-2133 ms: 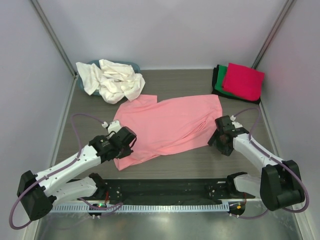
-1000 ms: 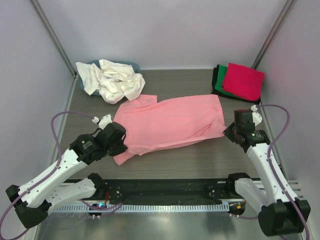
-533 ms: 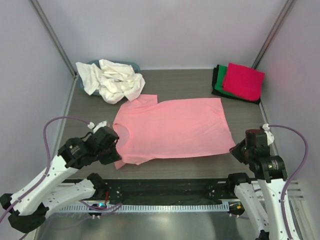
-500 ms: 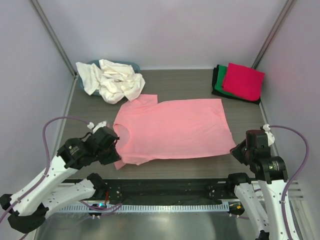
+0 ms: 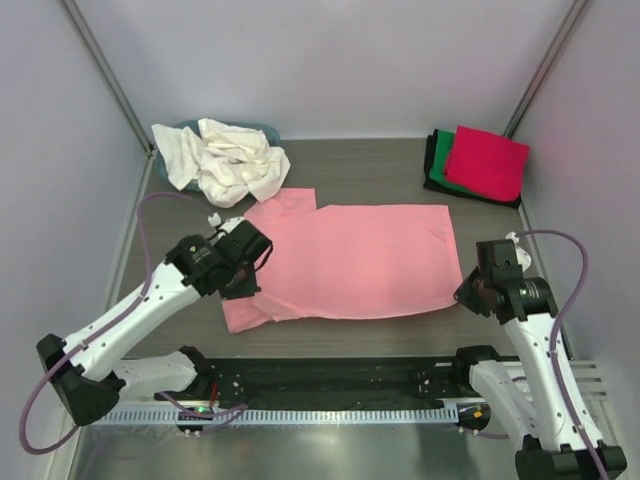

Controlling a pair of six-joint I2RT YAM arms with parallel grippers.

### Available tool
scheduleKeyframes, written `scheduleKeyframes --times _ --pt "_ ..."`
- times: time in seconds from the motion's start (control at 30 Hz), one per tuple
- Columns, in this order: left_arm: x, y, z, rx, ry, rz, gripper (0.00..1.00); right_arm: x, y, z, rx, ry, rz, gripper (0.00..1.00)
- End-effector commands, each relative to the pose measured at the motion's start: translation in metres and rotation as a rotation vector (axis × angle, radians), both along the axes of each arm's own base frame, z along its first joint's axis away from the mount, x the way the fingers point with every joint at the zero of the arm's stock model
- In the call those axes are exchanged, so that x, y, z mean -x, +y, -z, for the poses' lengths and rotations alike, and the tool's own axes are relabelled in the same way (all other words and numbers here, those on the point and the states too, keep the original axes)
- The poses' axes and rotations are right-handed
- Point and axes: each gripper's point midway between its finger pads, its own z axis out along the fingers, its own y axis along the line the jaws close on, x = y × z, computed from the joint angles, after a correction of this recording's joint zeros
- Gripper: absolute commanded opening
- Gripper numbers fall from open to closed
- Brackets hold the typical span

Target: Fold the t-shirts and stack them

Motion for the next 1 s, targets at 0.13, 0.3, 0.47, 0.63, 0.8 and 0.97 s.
scheduleKeyframes --times 0.13,0.3,0.47,0.63,0.8,0.97 --pt "-0.076 -0.006 -0.043 -0.102 -0.151 0.047 0.00 -0.062 -0.011 -0.007 0.084 -0.056 0.012 0.03" --pt "-0.113 -0.006 -0.035 -0.127 -0.131 0.047 0.00 -0.092 -0.019 0.005 0.142 -0.023 0.014 0.04" --pt "-0.139 -0.005 -0.011 -0.148 -0.076 0.056 0.00 -0.124 -0.026 0.012 0.182 -0.006 0.020 0.04" --pt "-0.175 -0.003 0.019 -0.155 -0.014 0.044 0.00 -0.154 -0.034 0.026 0.220 0.036 0.010 0.04" --pt "-0.204 0.021 0.040 -0.192 0.105 -0.023 0.27 -0.196 -0.038 0.053 0.228 0.164 -0.083 0.64" --pt "-0.188 0.044 0.009 -0.124 0.008 -0.155 0.67 -0.203 -0.050 0.023 0.208 0.135 -0.022 1.00"
